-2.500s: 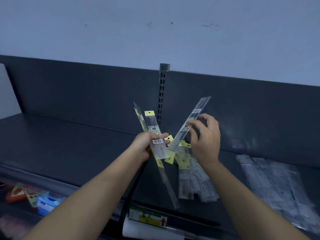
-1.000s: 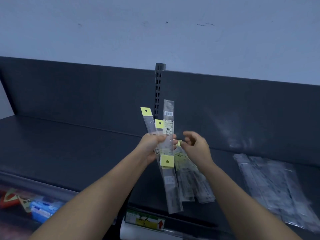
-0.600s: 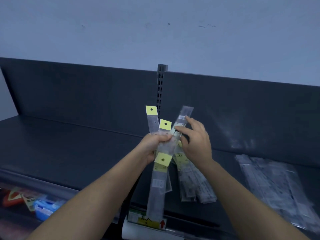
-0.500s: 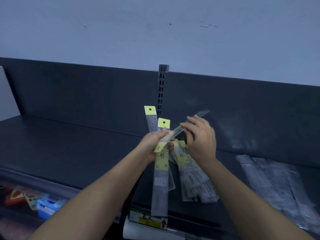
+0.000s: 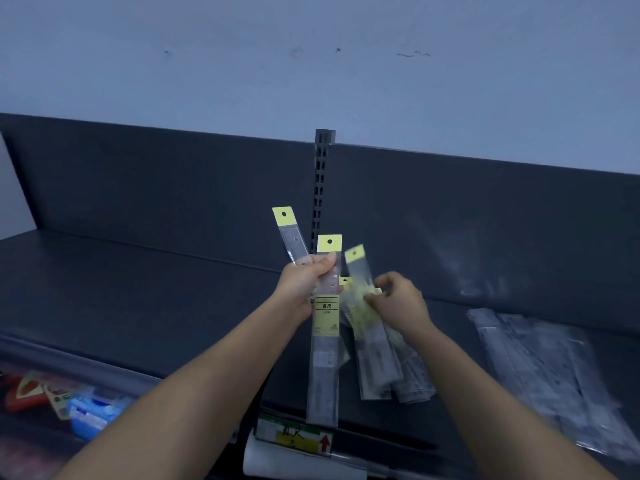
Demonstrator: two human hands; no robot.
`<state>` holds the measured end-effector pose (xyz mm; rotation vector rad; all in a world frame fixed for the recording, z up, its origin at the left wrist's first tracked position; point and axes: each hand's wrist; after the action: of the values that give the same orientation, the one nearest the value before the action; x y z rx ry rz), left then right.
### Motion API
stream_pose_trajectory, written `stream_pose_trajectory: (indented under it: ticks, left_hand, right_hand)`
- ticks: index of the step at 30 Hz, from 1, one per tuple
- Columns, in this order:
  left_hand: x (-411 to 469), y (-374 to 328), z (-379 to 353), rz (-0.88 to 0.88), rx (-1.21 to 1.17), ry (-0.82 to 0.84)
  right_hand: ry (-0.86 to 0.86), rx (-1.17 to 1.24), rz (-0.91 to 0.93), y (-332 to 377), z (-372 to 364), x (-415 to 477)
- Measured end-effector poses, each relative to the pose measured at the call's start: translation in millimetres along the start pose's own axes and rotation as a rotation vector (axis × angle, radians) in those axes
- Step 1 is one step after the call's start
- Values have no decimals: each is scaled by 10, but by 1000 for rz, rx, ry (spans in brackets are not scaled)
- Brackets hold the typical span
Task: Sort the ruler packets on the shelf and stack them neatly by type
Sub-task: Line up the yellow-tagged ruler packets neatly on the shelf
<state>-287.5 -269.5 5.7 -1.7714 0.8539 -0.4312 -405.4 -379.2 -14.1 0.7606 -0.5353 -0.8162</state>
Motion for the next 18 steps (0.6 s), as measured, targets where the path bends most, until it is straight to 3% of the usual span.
stream_pose_trajectory:
  ticks: [2, 6, 9, 13, 16, 18]
  left_hand:
    - [6, 15, -12, -7, 1, 27]
    - [8, -6, -67, -53, 23, 30]
    - [35, -22, -76, -47, 28, 7]
    - [9, -71, -12, -5, 3, 81]
    - [-6, -87, 26, -21, 93, 82]
    - [-7, -64, 36, -14, 184, 103]
  right_hand:
    - [11, -67, 53, -30, -76, -19]
    - [227, 369, 169, 189, -74, -142]
    - [372, 402, 236, 262, -68, -197]
    - [207, 543, 142, 242, -76, -103]
    - [26, 514, 64, 186, -7, 0]
    - [-3, 509, 48, 163, 34, 25]
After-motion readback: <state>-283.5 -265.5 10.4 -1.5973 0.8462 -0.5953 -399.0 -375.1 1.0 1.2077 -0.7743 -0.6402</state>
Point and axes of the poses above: each hand's wrist, its own x-axis towards the middle knuckle, its own z-axis out of the back of the hand, y = z × x, and after that the axes turned 4 degrees about x, right-handed
